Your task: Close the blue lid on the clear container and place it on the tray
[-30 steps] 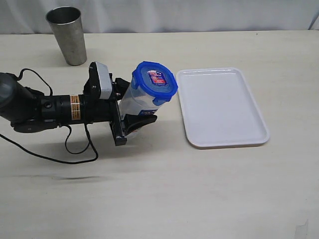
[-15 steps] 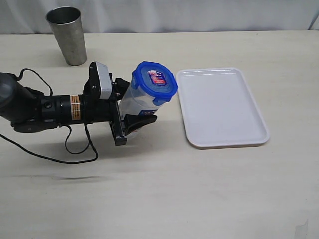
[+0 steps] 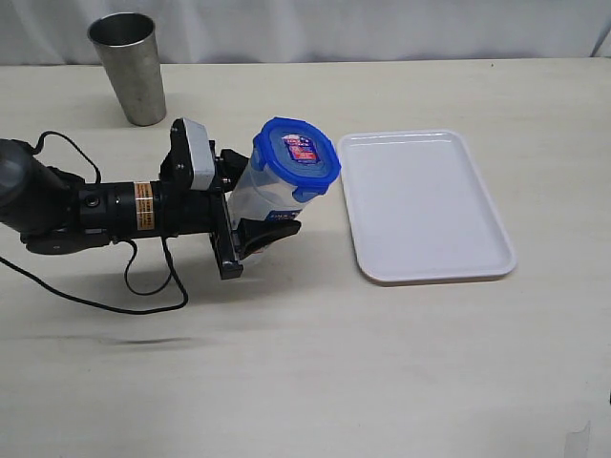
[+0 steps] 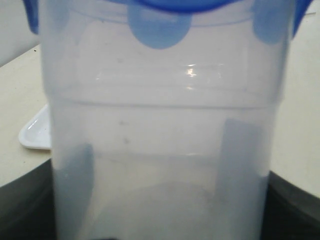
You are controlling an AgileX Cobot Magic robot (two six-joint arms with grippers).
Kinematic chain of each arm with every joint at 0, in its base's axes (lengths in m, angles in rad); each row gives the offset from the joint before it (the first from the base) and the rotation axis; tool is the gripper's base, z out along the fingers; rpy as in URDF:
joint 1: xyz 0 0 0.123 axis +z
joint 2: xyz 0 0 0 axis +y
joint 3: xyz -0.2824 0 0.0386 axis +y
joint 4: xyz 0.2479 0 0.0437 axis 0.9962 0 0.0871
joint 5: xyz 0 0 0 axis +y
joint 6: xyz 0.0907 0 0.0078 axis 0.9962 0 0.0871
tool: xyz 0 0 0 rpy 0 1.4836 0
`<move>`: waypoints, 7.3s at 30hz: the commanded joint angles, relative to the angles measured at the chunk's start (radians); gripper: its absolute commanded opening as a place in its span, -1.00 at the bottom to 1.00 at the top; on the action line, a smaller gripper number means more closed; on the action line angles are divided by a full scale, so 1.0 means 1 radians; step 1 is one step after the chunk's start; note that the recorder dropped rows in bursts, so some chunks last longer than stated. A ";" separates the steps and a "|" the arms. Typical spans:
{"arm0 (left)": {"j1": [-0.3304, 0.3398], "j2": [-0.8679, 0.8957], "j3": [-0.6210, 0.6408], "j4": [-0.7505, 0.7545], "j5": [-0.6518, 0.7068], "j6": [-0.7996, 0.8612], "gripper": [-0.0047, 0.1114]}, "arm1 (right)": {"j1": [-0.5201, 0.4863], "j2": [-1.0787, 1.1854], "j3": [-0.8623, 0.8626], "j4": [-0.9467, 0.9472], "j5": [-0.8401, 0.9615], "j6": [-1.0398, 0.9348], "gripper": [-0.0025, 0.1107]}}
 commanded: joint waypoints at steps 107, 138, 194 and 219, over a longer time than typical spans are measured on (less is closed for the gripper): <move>-0.439 0.217 -0.831 -0.285 0.329 -0.467 -0.92 | -0.002 -0.004 0.001 0.005 0.008 0.119 -0.88; -0.439 0.426 -0.831 -0.667 0.204 -0.259 0.40 | -0.002 -0.004 0.001 0.005 0.008 0.119 -0.88; -0.231 0.263 -0.829 0.471 0.435 -0.987 0.39 | -0.002 -0.004 0.001 0.005 0.008 0.119 -0.88; -0.197 -0.017 -0.632 0.671 0.801 -1.418 -0.92 | -0.002 -0.004 0.001 0.005 0.008 0.119 -0.88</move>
